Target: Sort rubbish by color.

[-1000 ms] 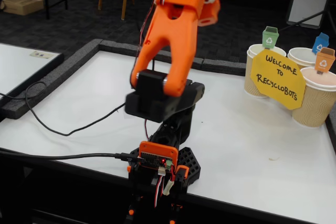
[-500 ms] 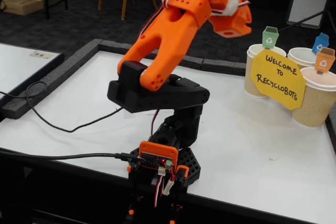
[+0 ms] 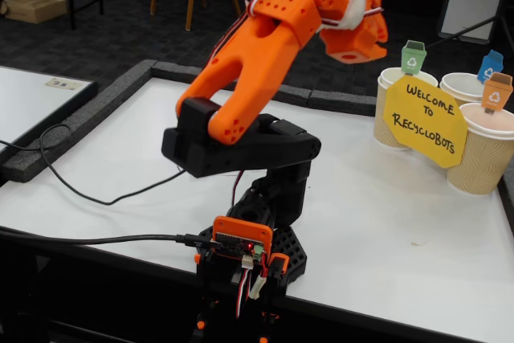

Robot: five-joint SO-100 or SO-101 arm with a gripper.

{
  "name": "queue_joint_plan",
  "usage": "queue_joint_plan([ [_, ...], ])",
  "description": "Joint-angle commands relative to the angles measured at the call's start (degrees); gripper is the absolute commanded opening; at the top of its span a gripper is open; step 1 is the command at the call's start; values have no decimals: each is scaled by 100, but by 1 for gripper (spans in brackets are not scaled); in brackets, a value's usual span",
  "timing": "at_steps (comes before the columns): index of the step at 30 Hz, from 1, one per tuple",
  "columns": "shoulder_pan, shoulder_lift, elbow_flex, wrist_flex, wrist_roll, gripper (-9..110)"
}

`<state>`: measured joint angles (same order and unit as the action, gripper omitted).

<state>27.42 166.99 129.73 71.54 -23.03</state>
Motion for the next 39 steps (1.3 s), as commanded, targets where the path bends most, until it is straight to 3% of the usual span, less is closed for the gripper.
queue_joint_plan([
  [1,-264,422,-9,88,-35,0],
  [39,-2821,1327,1608,211,202,0],
])
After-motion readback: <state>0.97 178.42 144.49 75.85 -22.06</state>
